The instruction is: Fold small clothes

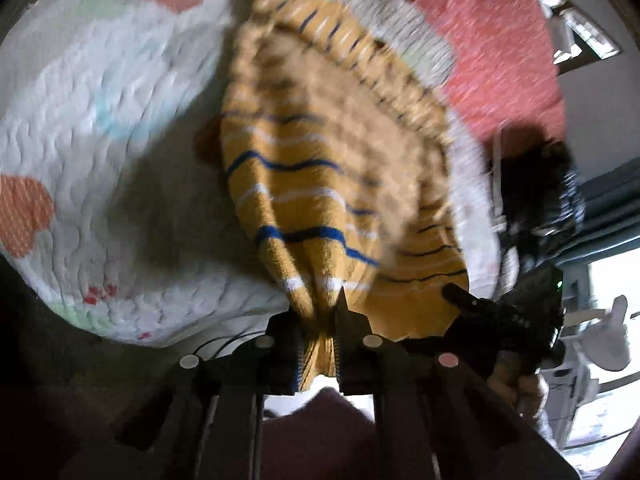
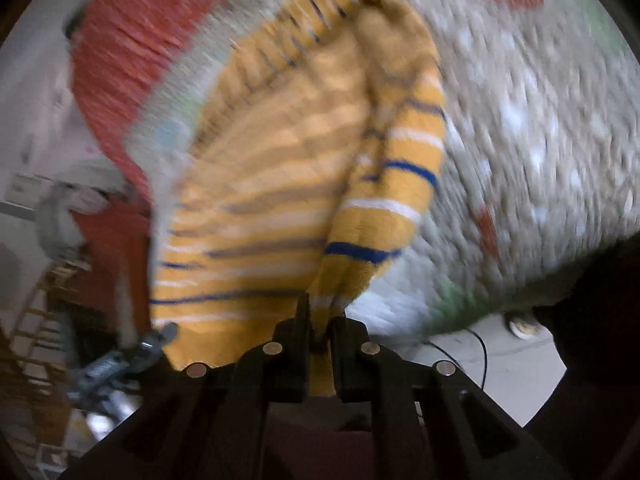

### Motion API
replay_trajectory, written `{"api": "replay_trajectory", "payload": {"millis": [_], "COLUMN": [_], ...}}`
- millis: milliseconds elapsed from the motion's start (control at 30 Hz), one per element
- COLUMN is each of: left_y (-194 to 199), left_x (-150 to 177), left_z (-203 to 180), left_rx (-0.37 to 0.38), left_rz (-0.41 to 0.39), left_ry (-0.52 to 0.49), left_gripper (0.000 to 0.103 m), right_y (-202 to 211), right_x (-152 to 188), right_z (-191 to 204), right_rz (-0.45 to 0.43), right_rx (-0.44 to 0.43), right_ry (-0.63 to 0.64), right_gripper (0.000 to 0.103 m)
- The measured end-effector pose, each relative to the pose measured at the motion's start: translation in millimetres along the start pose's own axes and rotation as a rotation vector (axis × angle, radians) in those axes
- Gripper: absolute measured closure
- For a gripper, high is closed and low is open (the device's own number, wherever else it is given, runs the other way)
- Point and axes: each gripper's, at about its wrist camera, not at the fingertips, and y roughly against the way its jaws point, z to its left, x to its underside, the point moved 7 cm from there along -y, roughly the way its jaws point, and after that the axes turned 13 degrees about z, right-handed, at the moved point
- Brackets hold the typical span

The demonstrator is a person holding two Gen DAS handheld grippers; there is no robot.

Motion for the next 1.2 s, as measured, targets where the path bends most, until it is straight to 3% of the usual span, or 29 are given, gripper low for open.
{"api": "replay_trajectory", "payload": {"millis": [133, 267, 367, 533, 700, 833, 900, 1000, 1067, 1200], "left_y": [24, 34, 40, 34, 6, -16, -19, -9, 6, 22], "left_x": [-34, -91, -139, -219, -292, -339, -353, -367, -373, -366], "left_z": [-11, -18, -26, -27, -20, -9, -3, 2, 3, -4], "left_rx": [0.076, 0.103, 0.062, 0.021, -0.078, -0.056, -0.014, 0.038, 0.044, -0.021], "left_rz": [-0.052, -0.086, -0.124, -0.136, -0.116, -0.081, -0.083, -0.116, -0.152, -0.172], "left_ry": [0.035, 0.091, 0.088, 0.115, 0.122, 0.159, 0.2, 0.221, 0.216, 0.175], "left_gripper": [0.092, 0.092, 0.092, 0.092, 0.092, 0.092, 0.091, 0.083, 0.068, 0.066], "right_y": [32, 38, 27, 11, -16, -38, -48, -44, -32, -6], "right_x": [-27, -83, -128, -195, -268, -306, -321, -333, -340, -339], "right_z": [26, 50, 69, 67, 43, 18, 0, -8, -3, 18], "right_rz": [-0.076, -0.114, -0.144, -0.144, -0.152, -0.135, -0.139, -0.182, -0.227, -0.275], "right_rx": [-0.081, -0.104, -0.098, -0.109, -0.103, -0.116, -0.152, -0.236, -0.272, -0.207], "right_ry": [0.029, 0.042, 0.046, -0.009, -0.114, -0.193, -0.268, -0.309, -0.289, -0.187], "right_gripper": [0.094, 0.094, 0.094, 0.094, 0.094, 0.091, 0.085, 0.052, 0.035, 0.033]}}
